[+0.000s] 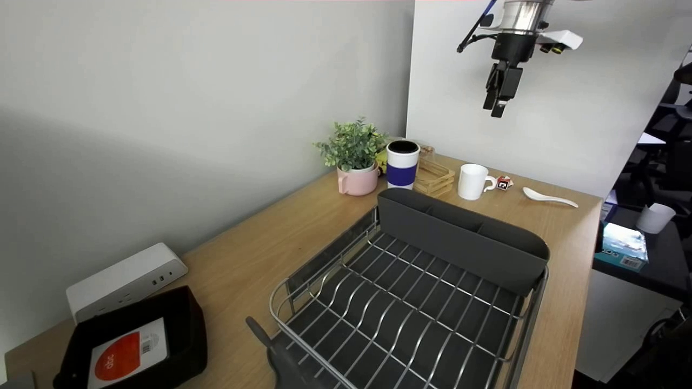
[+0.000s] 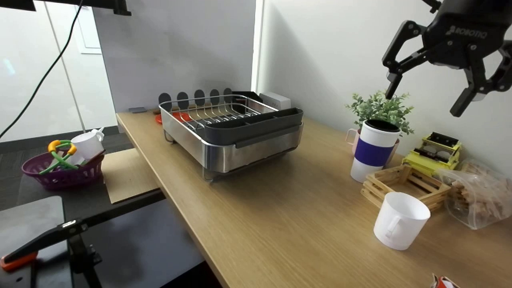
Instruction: Put the white mug on the plate dryer
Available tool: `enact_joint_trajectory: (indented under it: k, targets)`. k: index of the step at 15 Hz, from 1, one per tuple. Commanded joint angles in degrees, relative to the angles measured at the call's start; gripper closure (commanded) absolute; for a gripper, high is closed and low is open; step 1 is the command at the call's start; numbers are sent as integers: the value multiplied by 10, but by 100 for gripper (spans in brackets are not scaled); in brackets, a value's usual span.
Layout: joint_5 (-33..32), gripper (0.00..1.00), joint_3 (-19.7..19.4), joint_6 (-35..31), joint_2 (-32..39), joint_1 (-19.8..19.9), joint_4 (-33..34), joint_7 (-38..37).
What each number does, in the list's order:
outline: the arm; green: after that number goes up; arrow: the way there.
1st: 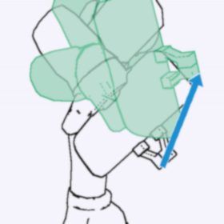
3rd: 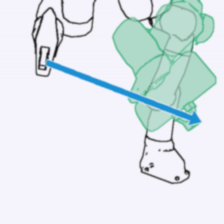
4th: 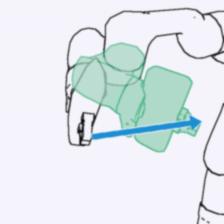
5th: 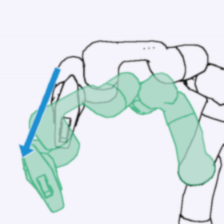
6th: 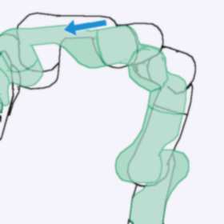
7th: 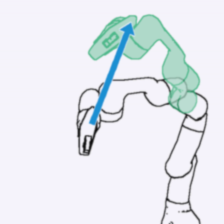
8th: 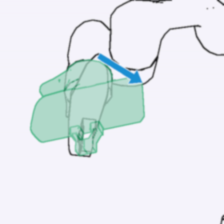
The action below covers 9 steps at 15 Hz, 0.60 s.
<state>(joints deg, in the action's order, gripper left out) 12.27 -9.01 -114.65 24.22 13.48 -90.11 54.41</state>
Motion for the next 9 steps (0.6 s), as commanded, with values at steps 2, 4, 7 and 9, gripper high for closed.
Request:
enact_joint_trajectory:
  k: [2, 4, 7, 9]
  targets:
    - [-14, 0, 21, 45, 48, 24, 63, -24]
    - [-18, 0, 24, 58, 62, 27, 79, -31]
    - [-19, 0, 31, 41, 50, 29, 56, -29]
    - [-18, 0, 32, 41, 50, 29, 56, -29]
